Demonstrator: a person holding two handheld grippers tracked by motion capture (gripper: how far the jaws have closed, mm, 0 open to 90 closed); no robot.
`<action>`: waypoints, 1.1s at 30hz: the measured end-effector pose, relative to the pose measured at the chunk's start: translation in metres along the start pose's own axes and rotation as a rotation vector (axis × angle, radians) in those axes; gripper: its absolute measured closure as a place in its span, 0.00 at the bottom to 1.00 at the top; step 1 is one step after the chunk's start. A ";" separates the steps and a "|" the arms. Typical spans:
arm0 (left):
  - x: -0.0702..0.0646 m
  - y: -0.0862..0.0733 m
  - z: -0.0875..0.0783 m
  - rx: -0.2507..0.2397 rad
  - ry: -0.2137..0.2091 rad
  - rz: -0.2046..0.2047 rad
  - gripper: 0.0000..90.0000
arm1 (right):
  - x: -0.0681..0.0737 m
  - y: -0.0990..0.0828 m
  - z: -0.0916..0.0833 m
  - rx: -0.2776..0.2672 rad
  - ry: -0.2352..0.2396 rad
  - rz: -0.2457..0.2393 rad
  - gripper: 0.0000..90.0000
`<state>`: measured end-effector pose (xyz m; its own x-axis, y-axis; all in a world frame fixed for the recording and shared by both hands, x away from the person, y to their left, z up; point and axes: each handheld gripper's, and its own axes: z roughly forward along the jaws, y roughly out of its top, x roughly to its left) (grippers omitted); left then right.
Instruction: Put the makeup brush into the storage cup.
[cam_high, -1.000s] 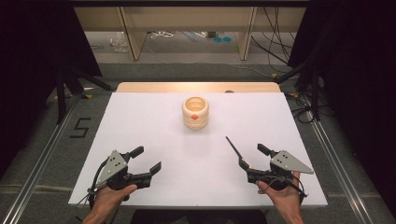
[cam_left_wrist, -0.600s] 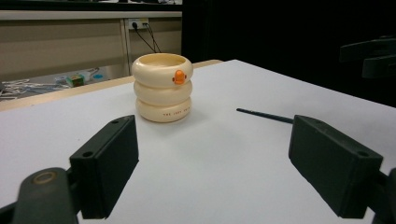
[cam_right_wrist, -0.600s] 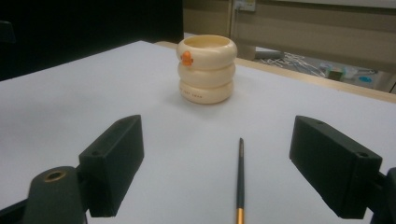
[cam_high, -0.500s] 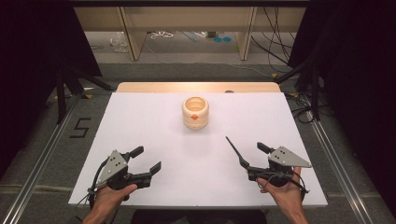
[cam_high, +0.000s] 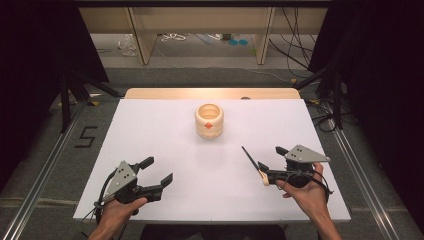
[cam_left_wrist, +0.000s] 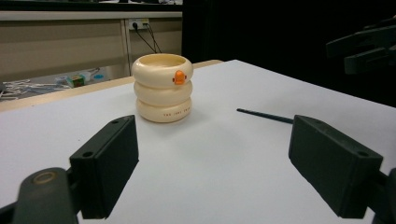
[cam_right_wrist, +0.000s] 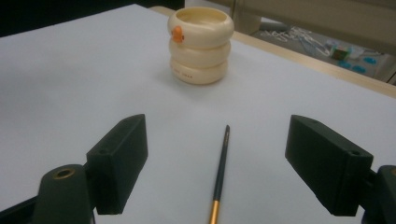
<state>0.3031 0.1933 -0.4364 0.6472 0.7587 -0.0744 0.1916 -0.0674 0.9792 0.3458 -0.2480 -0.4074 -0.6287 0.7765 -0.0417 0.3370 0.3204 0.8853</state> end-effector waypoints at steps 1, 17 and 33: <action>0.001 0.000 0.000 -0.001 0.001 0.003 0.17 | -0.002 0.002 0.001 0.018 -0.003 -0.006 0.25; 0.000 0.000 0.000 -0.003 0.001 -0.002 0.17 | -0.018 0.014 0.021 0.190 0.012 -0.047 0.27; 0.001 0.000 0.000 0.000 0.001 0.002 0.17 | -0.017 0.022 0.046 0.361 0.031 -0.070 0.32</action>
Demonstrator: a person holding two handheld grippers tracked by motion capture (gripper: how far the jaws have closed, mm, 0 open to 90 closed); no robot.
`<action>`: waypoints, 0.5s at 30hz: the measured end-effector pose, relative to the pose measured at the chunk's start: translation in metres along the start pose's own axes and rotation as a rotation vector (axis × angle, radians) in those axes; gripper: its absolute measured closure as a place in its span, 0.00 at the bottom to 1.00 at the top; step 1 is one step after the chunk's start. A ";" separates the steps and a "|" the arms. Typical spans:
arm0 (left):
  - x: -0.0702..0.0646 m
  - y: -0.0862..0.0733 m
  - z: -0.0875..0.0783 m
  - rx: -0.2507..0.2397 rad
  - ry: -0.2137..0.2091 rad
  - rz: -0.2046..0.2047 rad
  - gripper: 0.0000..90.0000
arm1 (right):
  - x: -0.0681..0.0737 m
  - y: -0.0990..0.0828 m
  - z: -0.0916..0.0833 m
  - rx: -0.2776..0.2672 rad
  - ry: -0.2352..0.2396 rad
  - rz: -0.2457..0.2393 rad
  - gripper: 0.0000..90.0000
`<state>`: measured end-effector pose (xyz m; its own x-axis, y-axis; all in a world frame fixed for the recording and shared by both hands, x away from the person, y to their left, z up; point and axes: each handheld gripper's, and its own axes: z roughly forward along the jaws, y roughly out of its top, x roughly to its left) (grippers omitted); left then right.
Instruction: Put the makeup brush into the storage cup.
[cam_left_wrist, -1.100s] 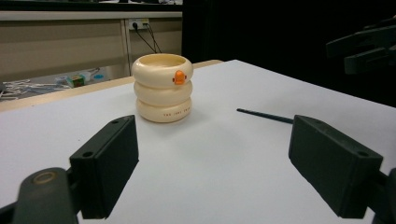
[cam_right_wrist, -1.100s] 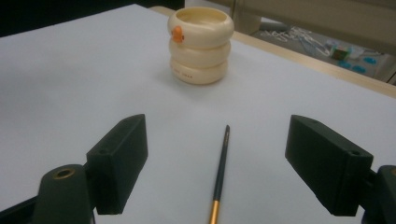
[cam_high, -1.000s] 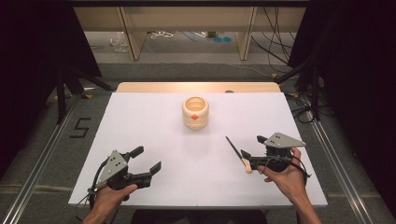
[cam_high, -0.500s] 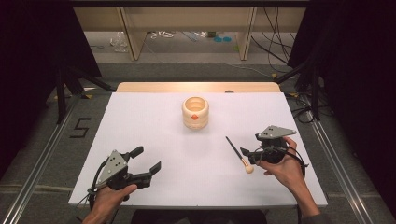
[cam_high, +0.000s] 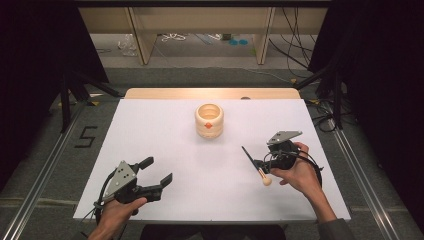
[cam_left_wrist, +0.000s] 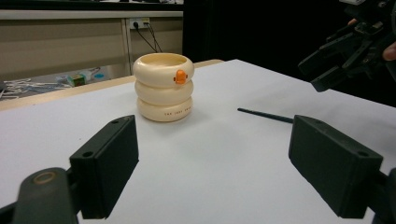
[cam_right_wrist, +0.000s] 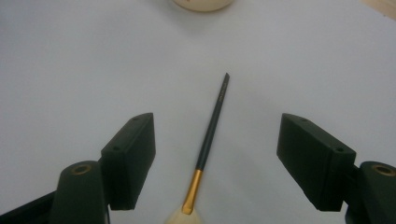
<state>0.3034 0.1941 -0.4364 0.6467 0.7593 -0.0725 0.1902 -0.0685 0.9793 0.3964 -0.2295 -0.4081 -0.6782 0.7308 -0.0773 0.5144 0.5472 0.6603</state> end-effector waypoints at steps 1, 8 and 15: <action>0.000 0.000 0.000 -0.002 -0.003 -0.003 0.17 | -0.001 0.003 0.001 0.034 0.007 0.000 0.32; -0.001 0.000 -0.001 -0.003 -0.001 -0.010 0.17 | -0.003 0.009 0.011 0.069 0.010 -0.008 0.32; 0.000 0.000 0.001 -0.014 -0.013 -0.013 0.17 | -0.009 0.014 0.020 0.129 0.015 -0.011 0.32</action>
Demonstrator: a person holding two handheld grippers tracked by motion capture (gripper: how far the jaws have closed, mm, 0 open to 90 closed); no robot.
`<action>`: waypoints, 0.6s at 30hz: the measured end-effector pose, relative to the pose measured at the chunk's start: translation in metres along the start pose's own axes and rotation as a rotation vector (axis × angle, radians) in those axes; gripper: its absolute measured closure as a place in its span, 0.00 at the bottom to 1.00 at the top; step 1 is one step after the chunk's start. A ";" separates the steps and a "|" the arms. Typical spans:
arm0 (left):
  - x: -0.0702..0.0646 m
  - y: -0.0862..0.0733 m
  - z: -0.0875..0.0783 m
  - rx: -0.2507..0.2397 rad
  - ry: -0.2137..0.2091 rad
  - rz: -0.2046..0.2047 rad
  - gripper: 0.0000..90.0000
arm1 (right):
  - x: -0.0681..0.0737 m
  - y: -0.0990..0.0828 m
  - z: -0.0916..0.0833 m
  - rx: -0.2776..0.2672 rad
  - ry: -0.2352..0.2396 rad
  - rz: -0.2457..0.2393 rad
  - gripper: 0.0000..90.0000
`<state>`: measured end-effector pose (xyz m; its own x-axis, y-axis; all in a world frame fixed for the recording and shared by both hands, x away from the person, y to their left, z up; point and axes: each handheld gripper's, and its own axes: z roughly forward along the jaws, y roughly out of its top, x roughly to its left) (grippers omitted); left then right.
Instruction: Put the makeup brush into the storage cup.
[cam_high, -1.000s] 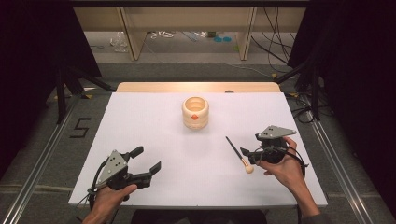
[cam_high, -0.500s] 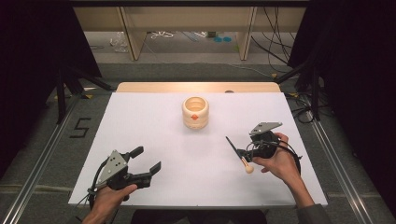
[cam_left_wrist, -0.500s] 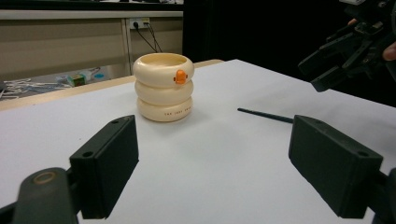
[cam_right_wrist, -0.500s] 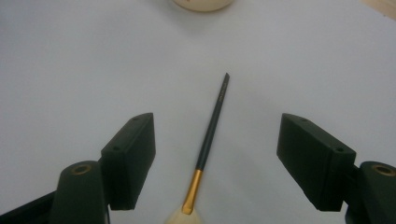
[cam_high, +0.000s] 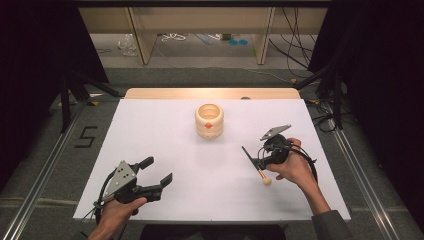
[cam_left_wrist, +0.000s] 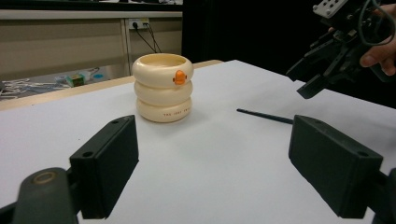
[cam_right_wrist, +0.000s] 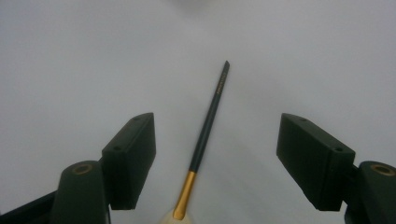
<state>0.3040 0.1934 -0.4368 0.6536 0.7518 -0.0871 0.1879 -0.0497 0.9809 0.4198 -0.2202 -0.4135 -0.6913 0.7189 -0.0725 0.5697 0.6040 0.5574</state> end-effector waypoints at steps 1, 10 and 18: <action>0.000 0.000 0.000 0.001 0.002 -0.004 0.17 | -0.001 0.001 0.001 0.012 -0.003 0.002 0.32; -0.001 0.001 -0.002 0.007 0.008 -0.001 0.17 | -0.001 0.006 0.015 0.086 0.000 -0.013 0.34; 0.000 0.001 -0.002 0.006 0.008 0.004 0.17 | -0.003 0.008 0.023 0.119 0.029 0.007 0.39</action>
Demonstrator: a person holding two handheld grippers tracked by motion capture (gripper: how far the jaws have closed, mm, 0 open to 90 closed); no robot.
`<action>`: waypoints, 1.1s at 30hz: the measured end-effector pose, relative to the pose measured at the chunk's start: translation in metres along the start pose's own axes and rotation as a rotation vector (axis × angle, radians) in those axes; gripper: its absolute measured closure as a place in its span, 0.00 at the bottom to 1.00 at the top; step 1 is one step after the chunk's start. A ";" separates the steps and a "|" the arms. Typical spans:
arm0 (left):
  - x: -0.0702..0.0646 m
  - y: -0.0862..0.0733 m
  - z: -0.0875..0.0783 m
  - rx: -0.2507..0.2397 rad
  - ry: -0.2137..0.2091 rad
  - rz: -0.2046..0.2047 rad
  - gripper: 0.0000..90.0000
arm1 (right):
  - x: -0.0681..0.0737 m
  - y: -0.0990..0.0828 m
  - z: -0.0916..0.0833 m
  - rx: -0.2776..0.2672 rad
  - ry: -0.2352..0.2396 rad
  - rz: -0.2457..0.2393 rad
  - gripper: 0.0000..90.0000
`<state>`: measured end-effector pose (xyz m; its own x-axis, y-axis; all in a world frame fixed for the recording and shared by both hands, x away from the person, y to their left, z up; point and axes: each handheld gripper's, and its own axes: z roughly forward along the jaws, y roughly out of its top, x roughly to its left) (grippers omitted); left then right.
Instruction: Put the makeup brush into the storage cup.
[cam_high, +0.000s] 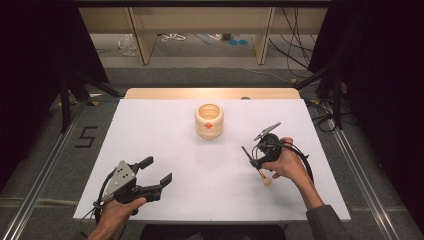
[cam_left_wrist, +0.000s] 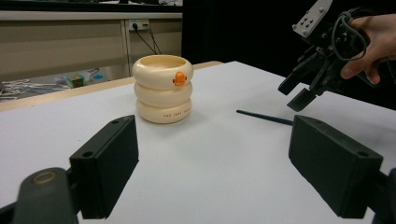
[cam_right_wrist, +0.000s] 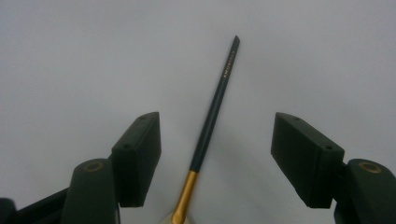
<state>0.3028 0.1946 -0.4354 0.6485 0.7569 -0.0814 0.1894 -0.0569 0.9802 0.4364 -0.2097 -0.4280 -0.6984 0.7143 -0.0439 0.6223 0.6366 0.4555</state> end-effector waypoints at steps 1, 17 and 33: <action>0.000 0.000 0.000 0.000 0.000 0.000 0.17 | 0.000 0.000 0.000 0.000 0.000 0.000 0.39; 0.000 0.000 0.000 0.000 0.001 -0.001 0.17 | -0.003 0.010 0.008 0.070 0.032 0.027 0.45; 0.000 0.000 0.000 -0.001 0.001 -0.003 0.17 | -0.006 0.017 0.021 0.122 0.043 0.038 0.50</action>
<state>0.3030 0.1950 -0.4352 0.6476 0.7574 -0.0838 0.1902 -0.0541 0.9803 0.4585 -0.1975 -0.4387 -0.6864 0.7272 0.0111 0.6853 0.6416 0.3446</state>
